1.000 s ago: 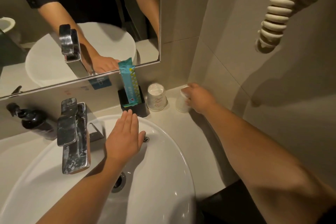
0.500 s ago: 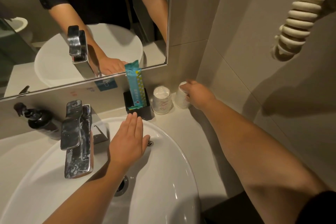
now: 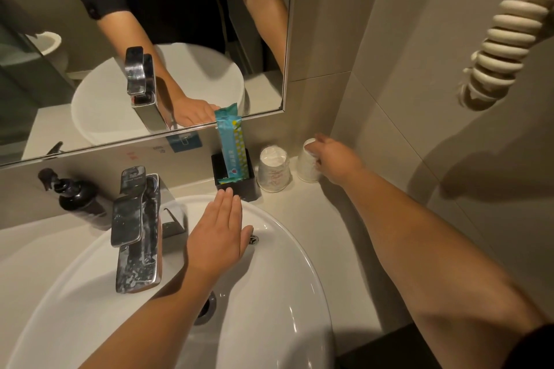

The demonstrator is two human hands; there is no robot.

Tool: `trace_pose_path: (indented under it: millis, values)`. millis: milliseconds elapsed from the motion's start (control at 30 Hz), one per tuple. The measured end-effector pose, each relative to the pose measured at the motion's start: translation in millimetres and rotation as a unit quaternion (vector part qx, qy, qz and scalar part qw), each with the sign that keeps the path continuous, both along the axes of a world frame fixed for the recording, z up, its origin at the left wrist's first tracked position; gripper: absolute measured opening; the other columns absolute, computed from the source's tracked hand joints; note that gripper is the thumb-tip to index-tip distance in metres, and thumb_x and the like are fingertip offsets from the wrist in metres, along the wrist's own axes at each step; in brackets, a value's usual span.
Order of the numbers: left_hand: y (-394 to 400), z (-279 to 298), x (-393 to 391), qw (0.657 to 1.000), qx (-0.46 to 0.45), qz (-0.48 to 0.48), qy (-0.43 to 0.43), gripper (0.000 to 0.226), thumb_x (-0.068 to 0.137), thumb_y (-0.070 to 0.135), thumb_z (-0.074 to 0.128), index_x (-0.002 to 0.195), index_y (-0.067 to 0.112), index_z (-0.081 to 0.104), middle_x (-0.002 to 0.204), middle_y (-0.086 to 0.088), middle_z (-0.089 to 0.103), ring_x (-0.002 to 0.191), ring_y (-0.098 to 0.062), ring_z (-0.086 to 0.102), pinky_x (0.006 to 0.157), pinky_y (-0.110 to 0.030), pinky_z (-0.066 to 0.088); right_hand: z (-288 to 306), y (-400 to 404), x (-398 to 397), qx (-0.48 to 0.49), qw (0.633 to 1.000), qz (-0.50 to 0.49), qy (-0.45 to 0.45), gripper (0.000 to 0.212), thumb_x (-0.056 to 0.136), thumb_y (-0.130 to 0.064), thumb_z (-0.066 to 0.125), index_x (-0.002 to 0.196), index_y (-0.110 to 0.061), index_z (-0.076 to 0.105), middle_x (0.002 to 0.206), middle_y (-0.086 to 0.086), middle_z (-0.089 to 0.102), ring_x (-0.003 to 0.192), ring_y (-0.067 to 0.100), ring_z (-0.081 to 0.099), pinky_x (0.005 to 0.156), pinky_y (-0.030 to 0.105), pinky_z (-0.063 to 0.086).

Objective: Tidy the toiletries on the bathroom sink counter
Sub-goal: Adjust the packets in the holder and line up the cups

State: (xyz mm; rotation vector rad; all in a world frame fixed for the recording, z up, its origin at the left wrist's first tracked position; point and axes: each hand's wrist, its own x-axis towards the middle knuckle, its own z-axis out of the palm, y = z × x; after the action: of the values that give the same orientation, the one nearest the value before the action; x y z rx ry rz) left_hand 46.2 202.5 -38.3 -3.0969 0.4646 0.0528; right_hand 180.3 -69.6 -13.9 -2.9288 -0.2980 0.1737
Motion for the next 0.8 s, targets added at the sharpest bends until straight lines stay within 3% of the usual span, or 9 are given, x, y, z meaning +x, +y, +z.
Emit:
trace_pose_path:
  millis: [800]
  values:
    - [0.5,-0.3,-1.1,1.000,0.005,-0.006,-0.025,0.068,0.093,0.046,0.024,0.132,-0.004,0.049,0.139,-0.023,0.047,0.131,-0.035,0.043,0.108,-0.046,0.028,9.9,-3.8,-5.3,0.015,1.000,-0.005,0.017,0.053,0.087,-0.003,0.056,0.134,-0.024,0.048,0.159,0.006,0.020,0.128,0.039,0.044,0.102,0.038,0.041]
